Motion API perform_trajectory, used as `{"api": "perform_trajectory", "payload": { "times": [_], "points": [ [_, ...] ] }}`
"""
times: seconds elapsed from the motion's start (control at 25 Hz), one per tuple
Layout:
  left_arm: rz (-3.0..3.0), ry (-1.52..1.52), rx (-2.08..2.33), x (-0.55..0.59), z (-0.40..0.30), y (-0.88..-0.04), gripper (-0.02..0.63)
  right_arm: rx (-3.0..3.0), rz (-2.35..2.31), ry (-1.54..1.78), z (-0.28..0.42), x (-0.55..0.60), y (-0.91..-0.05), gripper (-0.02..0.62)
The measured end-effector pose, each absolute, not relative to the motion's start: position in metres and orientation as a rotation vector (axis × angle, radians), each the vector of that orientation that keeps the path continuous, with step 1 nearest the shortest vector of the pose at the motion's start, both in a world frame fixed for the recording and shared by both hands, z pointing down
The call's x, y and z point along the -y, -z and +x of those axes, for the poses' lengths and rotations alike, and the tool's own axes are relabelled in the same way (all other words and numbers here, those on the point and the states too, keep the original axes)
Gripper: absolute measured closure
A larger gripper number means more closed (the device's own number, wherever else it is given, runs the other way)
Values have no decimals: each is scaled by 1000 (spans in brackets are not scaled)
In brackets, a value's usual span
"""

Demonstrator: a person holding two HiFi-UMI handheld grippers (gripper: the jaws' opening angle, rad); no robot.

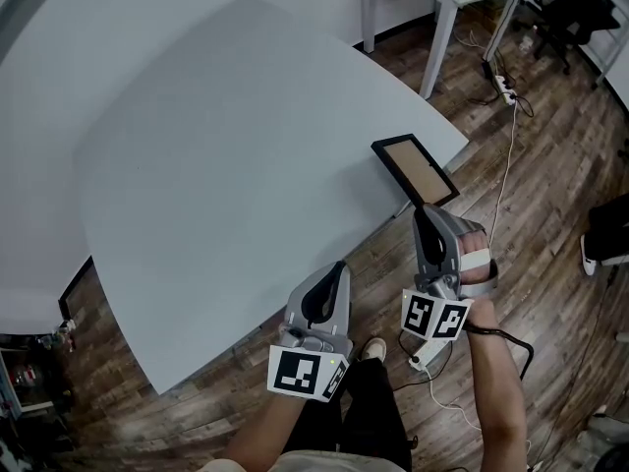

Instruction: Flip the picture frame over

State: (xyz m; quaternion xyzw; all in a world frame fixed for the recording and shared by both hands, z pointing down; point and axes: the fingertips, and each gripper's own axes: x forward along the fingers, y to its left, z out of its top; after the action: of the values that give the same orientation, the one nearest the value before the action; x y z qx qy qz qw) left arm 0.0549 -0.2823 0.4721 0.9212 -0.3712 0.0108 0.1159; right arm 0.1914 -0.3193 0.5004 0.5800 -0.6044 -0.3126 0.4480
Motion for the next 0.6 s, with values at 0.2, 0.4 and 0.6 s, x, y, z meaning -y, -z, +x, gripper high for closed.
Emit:
{"api": "perform_trajectory", "payload": {
  "times": [0.2,0.4,0.6],
  "points": [
    [2694,-34,1090,283,55,-475,604,1397,1307,844,185,316,-529,509],
    [2691,-43,1093,284,56,-477,604,1350,1228,879,182,313,-552,508],
    [2690,-55,1100,284,56,-480,604,1307,1198,917,178,315,-563,508]
  ]
}}
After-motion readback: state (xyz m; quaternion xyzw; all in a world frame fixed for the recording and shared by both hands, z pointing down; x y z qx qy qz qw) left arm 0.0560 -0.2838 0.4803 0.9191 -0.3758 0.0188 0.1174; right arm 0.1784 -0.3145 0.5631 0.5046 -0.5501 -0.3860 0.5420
